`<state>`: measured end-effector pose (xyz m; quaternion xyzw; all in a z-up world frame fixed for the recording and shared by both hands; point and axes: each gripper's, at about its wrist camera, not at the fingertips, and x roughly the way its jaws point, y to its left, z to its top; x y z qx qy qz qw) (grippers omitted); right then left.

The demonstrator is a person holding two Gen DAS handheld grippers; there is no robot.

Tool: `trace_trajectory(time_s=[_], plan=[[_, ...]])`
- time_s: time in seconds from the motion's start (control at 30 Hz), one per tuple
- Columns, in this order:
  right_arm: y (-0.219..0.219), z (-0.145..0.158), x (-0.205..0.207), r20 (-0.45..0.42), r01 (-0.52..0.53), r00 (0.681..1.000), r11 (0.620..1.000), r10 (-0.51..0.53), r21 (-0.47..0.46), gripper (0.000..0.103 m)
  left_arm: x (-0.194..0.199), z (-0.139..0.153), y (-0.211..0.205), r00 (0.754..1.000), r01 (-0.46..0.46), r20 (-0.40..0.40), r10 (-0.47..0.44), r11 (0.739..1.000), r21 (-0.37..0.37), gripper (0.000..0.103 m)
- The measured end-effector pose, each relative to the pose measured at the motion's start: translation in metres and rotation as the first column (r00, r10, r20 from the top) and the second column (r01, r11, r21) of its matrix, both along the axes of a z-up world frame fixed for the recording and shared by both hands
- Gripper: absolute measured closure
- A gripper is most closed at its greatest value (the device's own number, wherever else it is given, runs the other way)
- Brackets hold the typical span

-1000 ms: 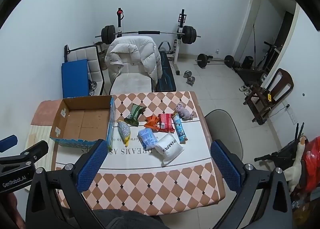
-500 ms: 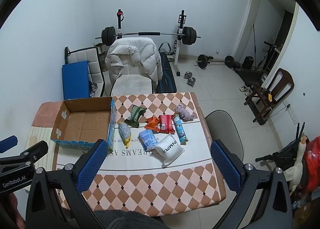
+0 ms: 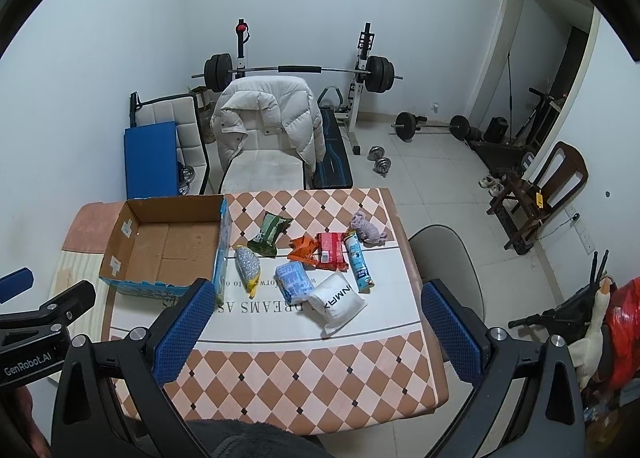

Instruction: Organize soft objects

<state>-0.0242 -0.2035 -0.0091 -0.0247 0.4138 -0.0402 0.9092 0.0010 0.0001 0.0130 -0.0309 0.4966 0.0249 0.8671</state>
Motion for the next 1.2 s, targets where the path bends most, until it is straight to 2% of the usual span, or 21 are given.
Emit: trace_trajectory(time_s=[1.2], plan=[[-0.0049, 0.0009, 0.0074, -0.002, -0.008, 1.000, 1.000, 0.008, -0.016, 0.000, 0.0062, 0.0041, 0.0049, 1.000, -0.002, 0.000, 0.002, 1.000, 0.003, 0.000]])
